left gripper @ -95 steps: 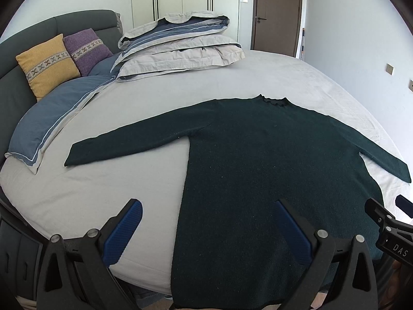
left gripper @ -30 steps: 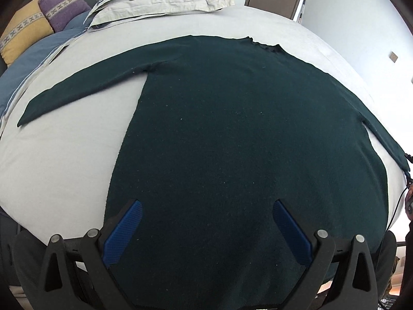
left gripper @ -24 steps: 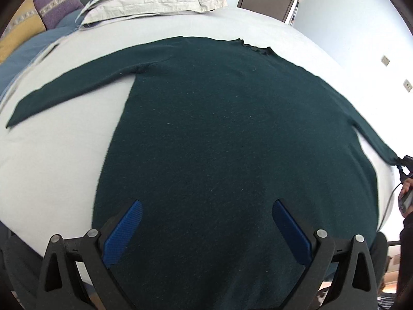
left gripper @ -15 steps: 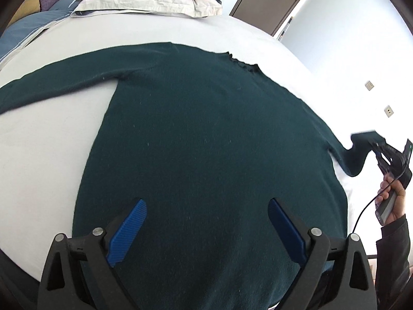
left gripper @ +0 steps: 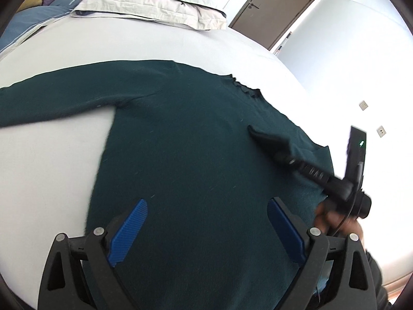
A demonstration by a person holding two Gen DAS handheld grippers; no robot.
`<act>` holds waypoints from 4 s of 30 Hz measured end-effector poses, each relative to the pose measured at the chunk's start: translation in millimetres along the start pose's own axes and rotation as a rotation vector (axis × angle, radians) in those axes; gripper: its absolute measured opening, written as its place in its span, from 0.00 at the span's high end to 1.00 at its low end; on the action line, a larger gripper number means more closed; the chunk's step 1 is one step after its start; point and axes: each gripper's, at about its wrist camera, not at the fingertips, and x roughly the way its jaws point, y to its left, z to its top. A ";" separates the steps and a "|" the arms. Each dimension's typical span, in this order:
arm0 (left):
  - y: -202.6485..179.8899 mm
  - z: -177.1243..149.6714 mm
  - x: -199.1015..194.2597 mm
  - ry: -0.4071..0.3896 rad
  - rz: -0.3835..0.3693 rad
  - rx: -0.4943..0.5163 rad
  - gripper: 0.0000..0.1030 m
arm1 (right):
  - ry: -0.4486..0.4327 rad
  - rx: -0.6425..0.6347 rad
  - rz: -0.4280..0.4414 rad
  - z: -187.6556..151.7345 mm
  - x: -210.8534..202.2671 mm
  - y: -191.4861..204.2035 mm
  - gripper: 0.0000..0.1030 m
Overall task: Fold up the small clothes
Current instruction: 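Fold the held sleeve across the sweater body with the right gripper, then release the sleeve and lift the right gripper away, then grasp the other sleeve with the left gripper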
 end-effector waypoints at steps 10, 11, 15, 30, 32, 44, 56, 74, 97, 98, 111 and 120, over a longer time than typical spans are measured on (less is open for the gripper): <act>-62.4 45.5 82.4 0.111 -0.114 0.036 0.24 | -0.088 0.209 0.177 -78.8 -67.7 -41.2 0.43; -69.5 49.3 95.8 0.140 -0.108 0.044 0.31 | -0.093 0.251 0.198 -82.8 -75.2 -53.5 0.43; -89.2 57.4 138.8 0.231 -0.091 0.051 0.55 | -0.122 0.436 0.289 -95.9 -94.4 -102.3 0.43; -91.8 100.9 95.0 0.005 -0.079 0.128 0.90 | -0.206 0.763 0.418 -92.6 -101.7 -186.7 0.43; -82.2 108.2 87.5 -0.034 -0.080 0.116 0.90 | -0.194 0.790 0.432 -82.3 -92.8 -191.0 0.43; -12.1 106.0 124.5 -0.010 0.026 0.024 0.90 | -0.314 0.955 0.384 -60.0 -81.0 -246.8 0.46; -21.1 111.8 127.9 -0.064 0.024 0.098 0.89 | -0.325 0.664 0.150 -17.1 -132.5 -226.3 0.42; -18.3 110.0 128.9 -0.155 0.056 0.154 0.88 | -0.142 0.447 -0.074 76.7 -33.7 -260.6 0.94; -15.9 101.9 140.4 -0.075 0.081 0.161 0.57 | -0.099 0.360 0.008 19.5 -35.0 -216.0 0.85; -17.2 100.6 134.5 -0.071 0.093 0.172 0.49 | -0.134 0.382 0.026 16.3 -40.9 -219.1 0.85; 149.9 48.1 -33.2 -0.253 0.150 -0.287 0.20 | -0.503 0.205 -0.062 -20.4 -175.2 -110.4 0.14; 312.8 6.3 -108.7 -0.415 0.024 -0.801 0.22 | -0.428 0.154 0.143 -35.7 -173.1 -27.5 0.09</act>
